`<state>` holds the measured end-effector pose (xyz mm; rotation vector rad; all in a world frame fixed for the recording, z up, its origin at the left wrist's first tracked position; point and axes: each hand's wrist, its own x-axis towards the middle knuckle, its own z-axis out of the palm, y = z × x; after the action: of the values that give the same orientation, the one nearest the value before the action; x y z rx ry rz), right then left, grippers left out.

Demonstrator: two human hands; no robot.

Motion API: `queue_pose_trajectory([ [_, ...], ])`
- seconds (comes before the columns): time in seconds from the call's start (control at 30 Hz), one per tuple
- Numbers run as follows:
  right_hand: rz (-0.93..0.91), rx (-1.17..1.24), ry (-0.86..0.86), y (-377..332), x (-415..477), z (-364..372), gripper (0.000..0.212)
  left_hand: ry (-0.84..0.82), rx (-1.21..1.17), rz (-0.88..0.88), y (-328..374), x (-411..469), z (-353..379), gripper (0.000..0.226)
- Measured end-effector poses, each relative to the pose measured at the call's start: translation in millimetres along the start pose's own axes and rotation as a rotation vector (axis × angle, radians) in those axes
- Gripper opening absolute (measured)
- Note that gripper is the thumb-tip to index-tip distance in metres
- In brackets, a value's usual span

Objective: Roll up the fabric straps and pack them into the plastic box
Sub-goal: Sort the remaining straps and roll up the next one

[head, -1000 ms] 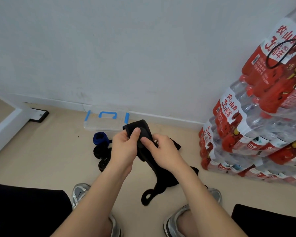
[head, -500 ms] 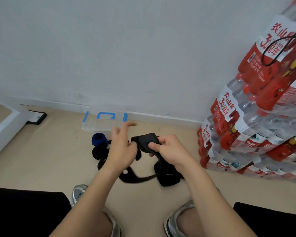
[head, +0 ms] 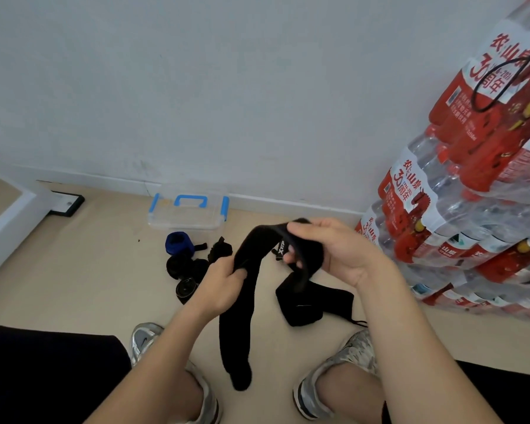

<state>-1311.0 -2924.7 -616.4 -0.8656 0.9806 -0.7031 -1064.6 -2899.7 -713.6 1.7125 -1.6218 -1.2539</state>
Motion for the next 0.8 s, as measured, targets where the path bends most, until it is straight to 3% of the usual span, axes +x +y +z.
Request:
queue_pose_trajectory([
  [0.1,-0.106,-0.188,0.259,-7.4,4.0,-4.0,0.03,-0.095,-0.115,-0.153,-17.0,-3.0,13.0,0.028],
  [0.2,-0.177,-0.3,0.474,-2.4,12.2,-2.8,0.034,-0.131,-0.193,-0.163,-20.1,-11.1,29.3,0.029],
  [0.3,-0.218,-0.199,0.29,3.2,13.2,3.8,0.015,-0.228,-0.125,-0.196,-31.3,-13.1,37.2,0.022],
  [0.4,-0.187,-0.127,0.068,9.7,10.9,10.8,0.025,-0.39,-0.123,-0.355,-46.2,-15.5,33.8,0.021],
  [0.5,-0.174,-0.197,0.036,19.0,12.5,20.0,0.026,-0.502,-0.147,-0.462,-55.0,-17.2,27.5,0.02],
  [0.57,-0.167,-0.256,0.06,24.4,16.0,27.4,0.018,-0.544,-0.065,-0.484,-55.7,-14.5,21.3,0.032],
  [0.63,-0.168,-0.302,0.083,27.7,19.9,33.2,0.011,-0.471,0.018,-0.438,-49.3,-6.9,14.8,0.044],
  [0.7,-0.179,-0.386,0.141,30.5,24.4,35.5,0.011,-0.203,0.0,-0.299,-33.3,2.7,9.3,0.04],
  [0.77,-0.232,-0.54,0.217,33.5,28.7,33.6,0.014,0.116,-0.197,-0.189,-4.0,7.0,-0.5,0.031],
  [0.8,-0.264,-0.6,0.242,34.8,30.5,32.0,0.015,0.188,-0.311,-0.146,11.2,8.1,-7.8,0.031],
])
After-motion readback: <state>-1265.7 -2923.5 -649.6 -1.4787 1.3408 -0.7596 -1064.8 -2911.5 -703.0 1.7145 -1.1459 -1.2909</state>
